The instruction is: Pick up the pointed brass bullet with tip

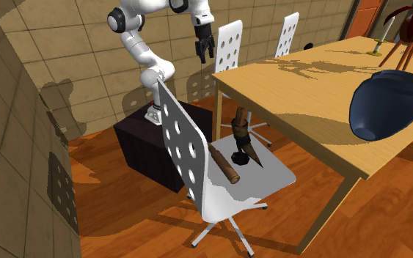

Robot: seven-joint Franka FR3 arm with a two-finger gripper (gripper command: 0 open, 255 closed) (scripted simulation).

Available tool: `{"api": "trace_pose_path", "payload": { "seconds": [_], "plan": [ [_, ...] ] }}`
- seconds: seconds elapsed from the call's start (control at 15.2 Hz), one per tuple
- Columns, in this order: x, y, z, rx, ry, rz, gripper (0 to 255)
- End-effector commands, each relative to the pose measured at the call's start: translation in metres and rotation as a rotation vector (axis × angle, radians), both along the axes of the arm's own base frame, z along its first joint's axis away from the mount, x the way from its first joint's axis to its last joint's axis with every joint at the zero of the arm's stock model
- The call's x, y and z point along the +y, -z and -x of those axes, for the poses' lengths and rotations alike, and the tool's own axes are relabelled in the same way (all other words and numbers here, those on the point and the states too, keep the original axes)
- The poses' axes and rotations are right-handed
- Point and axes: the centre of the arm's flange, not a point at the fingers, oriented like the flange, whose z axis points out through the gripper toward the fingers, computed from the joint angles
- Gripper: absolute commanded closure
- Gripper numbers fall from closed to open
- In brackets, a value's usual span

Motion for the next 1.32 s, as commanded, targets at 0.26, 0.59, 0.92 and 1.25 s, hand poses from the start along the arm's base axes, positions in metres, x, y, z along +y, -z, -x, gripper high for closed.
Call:
{"api": "trace_pose_path", "payload": {
  "seconds": [0.26, 0.59, 0.92, 1.25],
  "plan": [
    [-0.015, 0.036, -0.038, 0.027, 0.055, 0.010, 0],
    [-0.037, 0.082, -0.082, 0.060, 0.124, 0.023, 0],
    [-0.063, 0.129, -0.123, 0.093, 0.193, 0.036, 0],
    [-0.092, 0.177, -0.161, 0.127, 0.262, 0.048, 0]
  ]
}}
